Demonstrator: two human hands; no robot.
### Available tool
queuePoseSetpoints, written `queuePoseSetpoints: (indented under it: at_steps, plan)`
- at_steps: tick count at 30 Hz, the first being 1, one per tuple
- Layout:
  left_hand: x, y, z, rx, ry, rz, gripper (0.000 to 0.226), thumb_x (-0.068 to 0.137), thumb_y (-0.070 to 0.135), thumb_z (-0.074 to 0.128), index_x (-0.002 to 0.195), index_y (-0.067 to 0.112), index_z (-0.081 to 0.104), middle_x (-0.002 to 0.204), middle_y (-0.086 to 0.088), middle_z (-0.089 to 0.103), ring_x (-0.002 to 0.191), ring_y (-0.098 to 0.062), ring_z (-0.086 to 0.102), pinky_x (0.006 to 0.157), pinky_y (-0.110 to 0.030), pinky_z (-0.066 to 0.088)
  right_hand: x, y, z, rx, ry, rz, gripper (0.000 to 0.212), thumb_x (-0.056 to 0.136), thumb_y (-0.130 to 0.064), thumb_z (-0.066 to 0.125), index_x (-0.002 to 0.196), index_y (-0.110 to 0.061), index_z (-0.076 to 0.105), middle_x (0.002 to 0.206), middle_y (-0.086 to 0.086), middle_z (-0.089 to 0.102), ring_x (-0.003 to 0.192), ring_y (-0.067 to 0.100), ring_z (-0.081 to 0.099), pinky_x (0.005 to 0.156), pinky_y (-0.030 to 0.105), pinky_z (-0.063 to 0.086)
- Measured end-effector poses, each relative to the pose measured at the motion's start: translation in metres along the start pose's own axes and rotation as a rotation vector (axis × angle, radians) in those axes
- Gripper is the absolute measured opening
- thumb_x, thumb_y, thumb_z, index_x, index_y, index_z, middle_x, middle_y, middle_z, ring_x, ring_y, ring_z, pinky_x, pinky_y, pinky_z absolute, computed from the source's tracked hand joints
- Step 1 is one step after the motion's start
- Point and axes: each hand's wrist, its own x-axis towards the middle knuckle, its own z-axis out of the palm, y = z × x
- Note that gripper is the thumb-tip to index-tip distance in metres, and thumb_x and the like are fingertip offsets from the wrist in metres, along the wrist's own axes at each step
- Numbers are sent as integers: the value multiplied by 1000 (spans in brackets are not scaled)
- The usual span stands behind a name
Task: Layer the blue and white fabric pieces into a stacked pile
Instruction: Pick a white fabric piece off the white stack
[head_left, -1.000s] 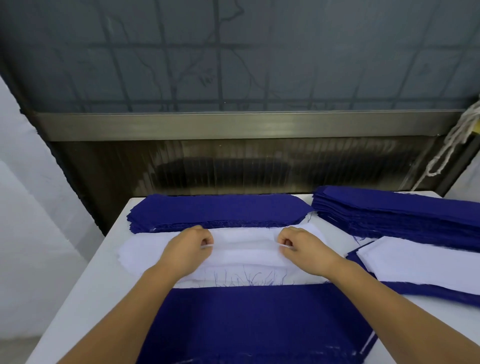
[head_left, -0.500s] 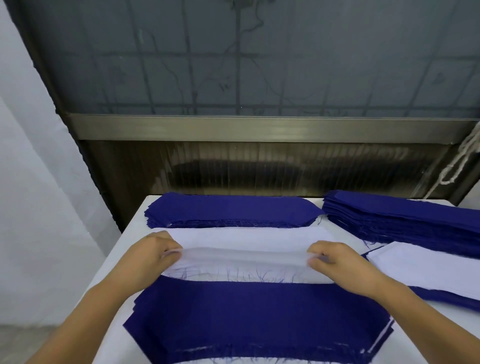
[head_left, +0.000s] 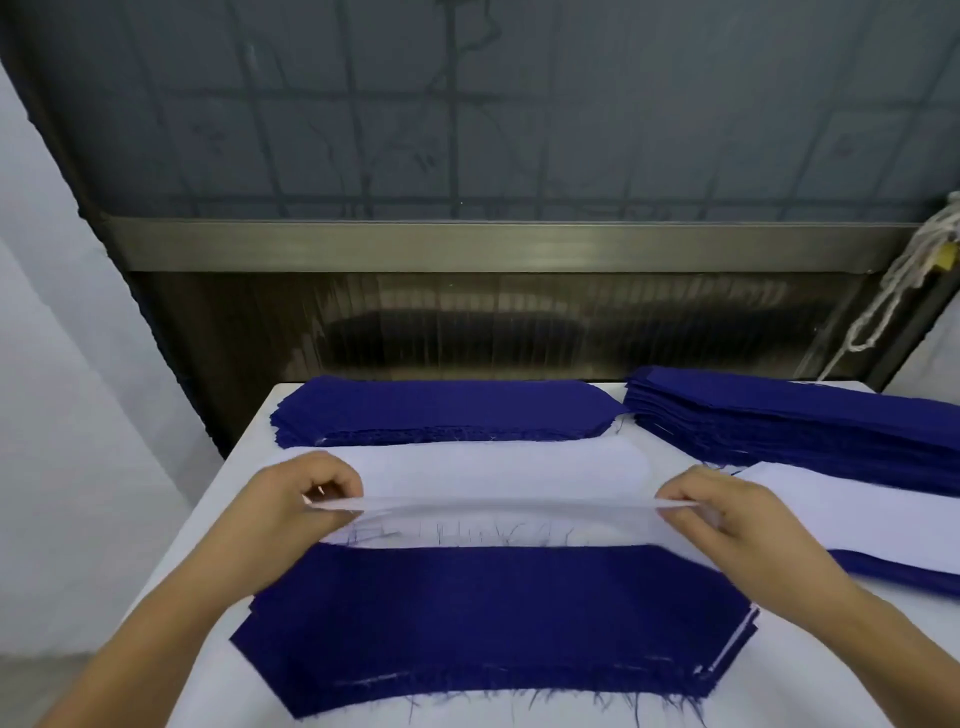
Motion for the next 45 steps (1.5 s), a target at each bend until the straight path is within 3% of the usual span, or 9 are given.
queuePoseSetpoints:
  at_steps: [4, 10, 15, 17, 21, 27, 35, 40, 45]
  plan:
    - [-19, -8, 1, 92, 49, 176, 32, 74, 6, 80, 79, 35, 68, 90, 22, 61, 95, 2, 55, 77, -12, 44, -22, 14, 15, -289, 223, -372, 31, 99, -30, 41, 94, -20, 70, 98, -14, 63, 90, 5, 54, 83, 13, 39]
    - [-51, -32, 37, 148, -196, 282, 36, 71, -3, 76, 76, 31, 67, 87, 23, 61, 85, 1, 56, 78, -19, 44, -54, 39, 58, -393, 193, -564, 55, 104, -28, 27, 87, -14, 78, 93, -1, 71, 91, 10, 54, 81, 22, 44]
    - [-50, -38, 34, 142, -265, 219, 29, 76, 7, 73, 82, 35, 68, 100, 26, 59, 93, 0, 56, 83, -20, 44, -56, 41, 57, -359, 178, -528, 52, 103, -28, 30, 89, -14, 78, 94, -2, 70, 89, 10, 57, 79, 22, 46]
    - [-49, -35, 32, 141, -310, 211, 11, 77, 32, 73, 84, 39, 68, 103, 27, 58, 97, 0, 55, 85, -18, 43, -57, 40, 55, -358, 127, -510, 44, 101, -31, 37, 90, -17, 77, 95, -4, 69, 85, 12, 61, 78, 21, 47]
    - [-45, -34, 38, 138, -319, 151, 28, 75, 66, 57, 84, 41, 65, 104, 27, 55, 103, 2, 50, 88, -14, 38, -57, 30, 48, -287, 15, -396, 33, 92, -48, 52, 91, -24, 74, 97, -13, 63, 86, 4, 58, 78, 17, 44]
    - [-32, -22, 60, 217, -327, 243, 13, 87, 49, 61, 87, 37, 60, 93, 25, 51, 94, 5, 44, 85, -16, 39, -38, 6, 66, -283, -86, -339, 5, 88, -33, 64, 88, -28, 63, 89, -20, 55, 77, 0, 51, 70, 16, 46]
    - [-19, -46, 36, 319, -262, 166, 22, 86, 32, 69, 77, 44, 54, 85, 26, 53, 86, 6, 48, 75, -14, 43, -21, 33, 35, -361, -191, -56, 23, 85, -21, 66, 75, -35, 51, 72, -19, 49, 67, 1, 49, 59, 14, 40]
    - [29, -7, 72, 320, -111, 211, 3, 91, 35, 63, 92, 34, 65, 92, 29, 46, 86, 7, 46, 73, 0, 35, 39, 16, 55, -196, -69, -87, 2, 94, -27, 59, 94, -25, 59, 92, -16, 52, 86, 4, 50, 75, 19, 44]
    - [80, 22, 106, 123, -150, 148, 11, 91, 33, 62, 102, 29, 65, 99, 20, 54, 93, 0, 51, 78, -5, 37, 88, 11, 79, -210, -143, -96, 11, 95, -38, 55, 101, -28, 53, 100, -15, 49, 93, 5, 45, 86, 21, 40]
